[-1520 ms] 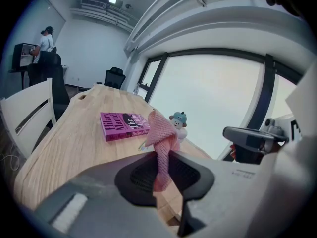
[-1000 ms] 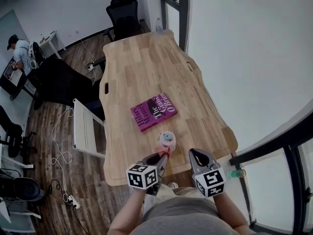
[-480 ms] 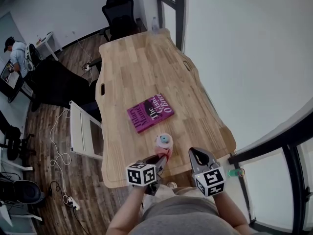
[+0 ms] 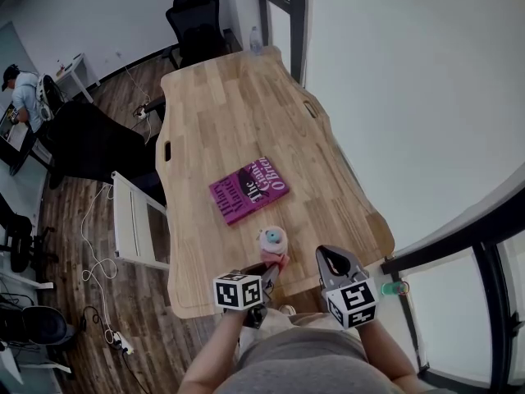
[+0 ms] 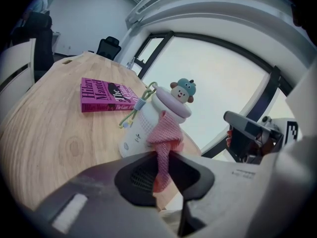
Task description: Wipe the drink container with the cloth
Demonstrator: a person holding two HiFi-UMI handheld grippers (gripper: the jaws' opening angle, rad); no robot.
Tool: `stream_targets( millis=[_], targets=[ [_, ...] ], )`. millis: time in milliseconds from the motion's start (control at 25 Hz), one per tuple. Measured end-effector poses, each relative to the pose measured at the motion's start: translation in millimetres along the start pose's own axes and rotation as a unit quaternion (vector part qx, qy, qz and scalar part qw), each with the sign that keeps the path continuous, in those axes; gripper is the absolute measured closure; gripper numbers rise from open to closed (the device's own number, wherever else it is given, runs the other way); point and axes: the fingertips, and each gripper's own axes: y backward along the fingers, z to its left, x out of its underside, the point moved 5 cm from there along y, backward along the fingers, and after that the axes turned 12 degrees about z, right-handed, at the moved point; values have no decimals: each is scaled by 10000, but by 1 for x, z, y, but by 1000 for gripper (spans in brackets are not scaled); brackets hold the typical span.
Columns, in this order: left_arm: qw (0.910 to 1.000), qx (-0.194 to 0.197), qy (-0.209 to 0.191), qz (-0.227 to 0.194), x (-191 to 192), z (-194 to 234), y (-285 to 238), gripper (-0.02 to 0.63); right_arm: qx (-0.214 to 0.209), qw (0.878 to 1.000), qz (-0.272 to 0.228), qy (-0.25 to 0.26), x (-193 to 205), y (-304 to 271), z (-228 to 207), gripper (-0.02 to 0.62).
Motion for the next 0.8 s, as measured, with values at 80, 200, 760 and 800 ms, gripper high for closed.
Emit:
stream_targets(
  millis=[80, 200, 760, 800],
  targets=[
    [10000, 10, 60, 29, 2, 3, -2, 541, -1, 10000, 19, -9, 1, -2, 0, 592],
    [9998, 33, 171, 80, 4, 8, -5, 541, -17, 10000, 39, -15, 1, -4, 1, 592],
    [9978, -317, 355, 464, 20, 36, -27, 541, 30, 9999, 114, -38, 4, -9, -6, 592],
    [9976, -342, 351, 487, 20, 38, -28, 541, 26, 9999, 118, -40, 4, -10, -6, 592]
  ],
)
